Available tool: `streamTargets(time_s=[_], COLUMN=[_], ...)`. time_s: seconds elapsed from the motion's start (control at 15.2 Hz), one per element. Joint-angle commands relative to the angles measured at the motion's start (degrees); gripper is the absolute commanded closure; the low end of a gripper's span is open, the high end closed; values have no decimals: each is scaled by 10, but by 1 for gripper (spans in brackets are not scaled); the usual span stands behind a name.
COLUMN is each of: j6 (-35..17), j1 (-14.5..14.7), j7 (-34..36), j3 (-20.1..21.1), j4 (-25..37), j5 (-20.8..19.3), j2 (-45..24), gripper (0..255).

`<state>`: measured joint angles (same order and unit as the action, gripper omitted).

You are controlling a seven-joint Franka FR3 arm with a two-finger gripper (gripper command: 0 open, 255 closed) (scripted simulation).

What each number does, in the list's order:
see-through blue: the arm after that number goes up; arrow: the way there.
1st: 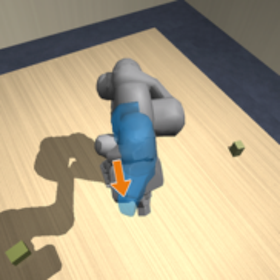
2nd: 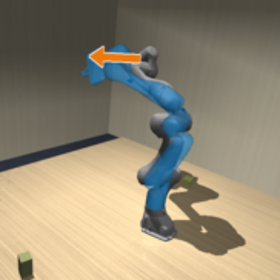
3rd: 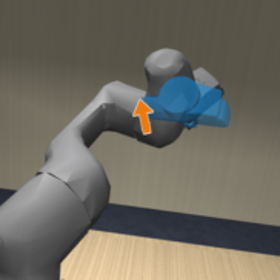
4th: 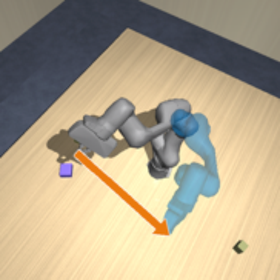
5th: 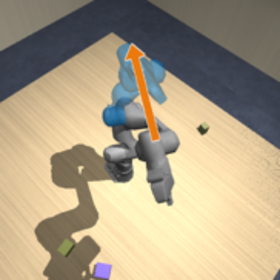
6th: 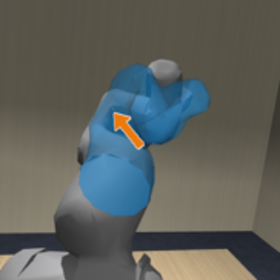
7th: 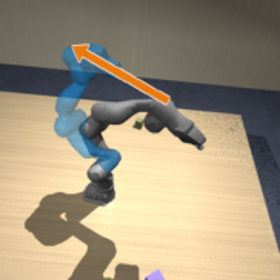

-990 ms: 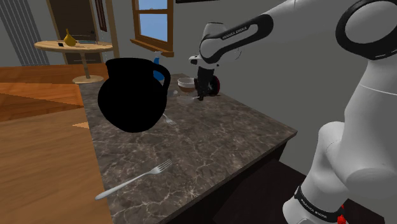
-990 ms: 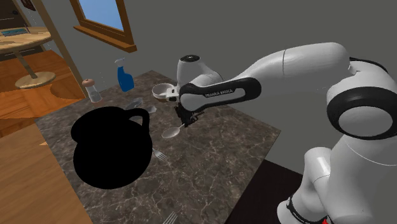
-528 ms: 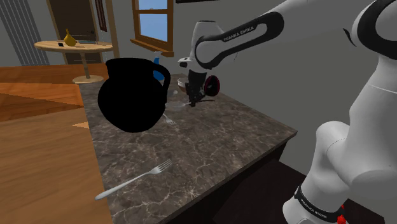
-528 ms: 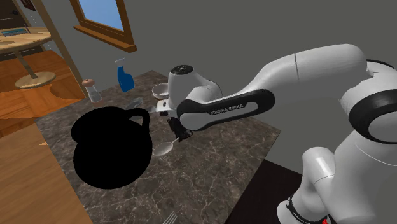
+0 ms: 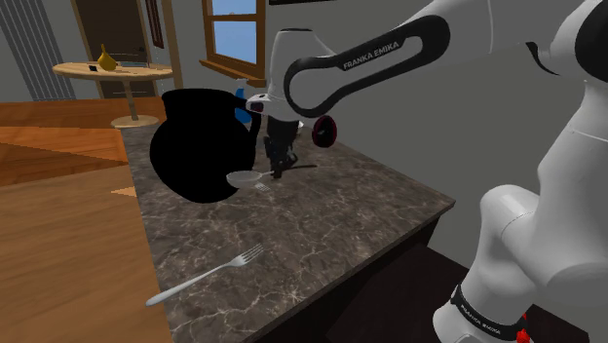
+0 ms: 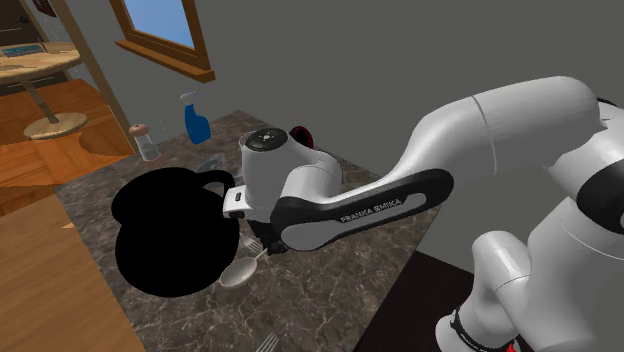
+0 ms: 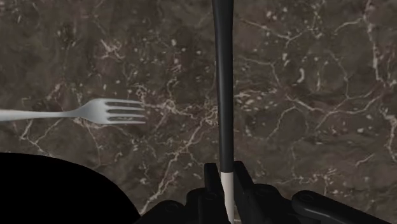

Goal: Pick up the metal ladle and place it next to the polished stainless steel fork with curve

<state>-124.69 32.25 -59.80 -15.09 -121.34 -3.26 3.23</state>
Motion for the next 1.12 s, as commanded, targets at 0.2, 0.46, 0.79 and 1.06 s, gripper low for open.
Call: streamTargets(time_s=[0.2,0.46,0.79,1.06], j6=[-2,-32,-70,-100], j1=[25,25,24,24], j7=[57,56,55,54], j3=[29,28,27,27], j4=[3,-15,-36,-50], j5=[-4,-2,1,5], j2=[-8,-19,-37,-53], gripper=[255,255,255,255])
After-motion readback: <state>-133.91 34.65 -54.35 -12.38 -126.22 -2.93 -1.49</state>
